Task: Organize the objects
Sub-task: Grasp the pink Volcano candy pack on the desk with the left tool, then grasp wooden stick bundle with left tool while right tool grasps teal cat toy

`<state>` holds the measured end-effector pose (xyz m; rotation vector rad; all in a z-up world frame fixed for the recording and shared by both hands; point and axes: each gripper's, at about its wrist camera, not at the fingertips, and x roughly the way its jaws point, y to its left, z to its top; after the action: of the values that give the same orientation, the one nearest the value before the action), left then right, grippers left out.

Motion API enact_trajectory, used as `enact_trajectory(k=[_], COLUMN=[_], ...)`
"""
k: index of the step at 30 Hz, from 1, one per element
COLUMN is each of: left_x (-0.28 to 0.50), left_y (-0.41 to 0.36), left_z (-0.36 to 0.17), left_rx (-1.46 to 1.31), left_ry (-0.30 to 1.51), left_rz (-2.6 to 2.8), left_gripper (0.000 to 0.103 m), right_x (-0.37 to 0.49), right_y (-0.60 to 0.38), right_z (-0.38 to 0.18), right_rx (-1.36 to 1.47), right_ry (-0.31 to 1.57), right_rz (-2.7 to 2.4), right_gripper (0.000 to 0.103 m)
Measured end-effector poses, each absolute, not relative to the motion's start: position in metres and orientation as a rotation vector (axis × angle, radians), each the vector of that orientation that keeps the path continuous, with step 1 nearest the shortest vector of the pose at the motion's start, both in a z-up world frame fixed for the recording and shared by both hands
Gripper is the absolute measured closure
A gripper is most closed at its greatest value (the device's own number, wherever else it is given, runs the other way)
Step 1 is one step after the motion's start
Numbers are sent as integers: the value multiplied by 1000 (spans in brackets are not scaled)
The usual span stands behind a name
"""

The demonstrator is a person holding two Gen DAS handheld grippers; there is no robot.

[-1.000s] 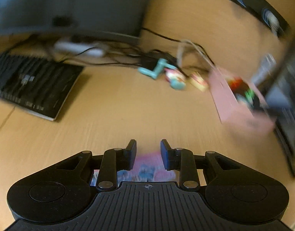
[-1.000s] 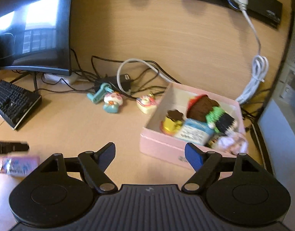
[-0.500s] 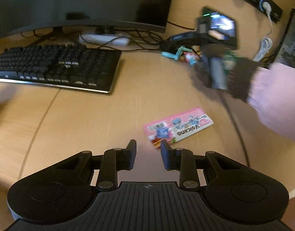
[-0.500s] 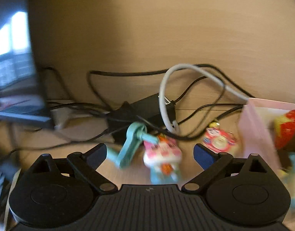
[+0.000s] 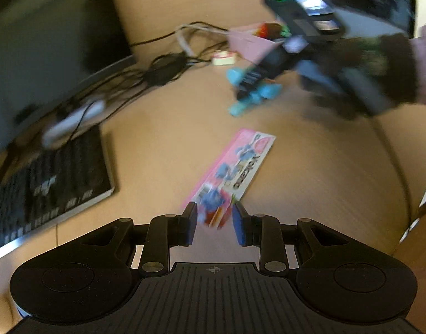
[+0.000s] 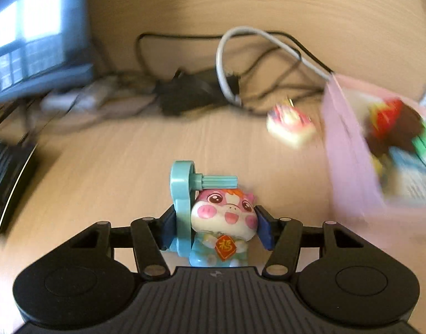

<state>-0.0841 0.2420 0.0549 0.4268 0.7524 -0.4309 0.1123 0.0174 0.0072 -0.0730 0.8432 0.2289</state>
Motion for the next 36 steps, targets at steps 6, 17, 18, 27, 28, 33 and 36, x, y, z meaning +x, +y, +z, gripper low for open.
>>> enact_trajectory(k=[6, 17, 18, 27, 28, 33, 36], left_x=[-57, 14, 18, 47, 50, 65, 65], left_y=[220, 207, 208, 229, 230, 236, 232], left_z=[53, 51, 51, 51, 50, 39, 38], left_rx=[520, 288, 297, 128, 118, 16, 7], left_ry=[738, 840, 834, 851, 867, 959, 947], left_rz=[-532, -433, -402, -203, -167, -37, -16], left_gripper=[69, 68, 68, 69, 64, 59, 59], right_x=[41, -37, -39, -45, -43, -31, -28], right_y=[-19, -54, -56, -74, -76, -80, -78], right_z=[27, 45, 45, 40, 39, 27, 25], right_rx=[-118, -130, -128, -142, -145, -141, -161], right_ry=[827, 785, 786, 805, 807, 853, 859], right_rz=[184, 181, 191, 242, 248, 282, 316], right_gripper=[28, 17, 17, 11, 8, 4, 4])
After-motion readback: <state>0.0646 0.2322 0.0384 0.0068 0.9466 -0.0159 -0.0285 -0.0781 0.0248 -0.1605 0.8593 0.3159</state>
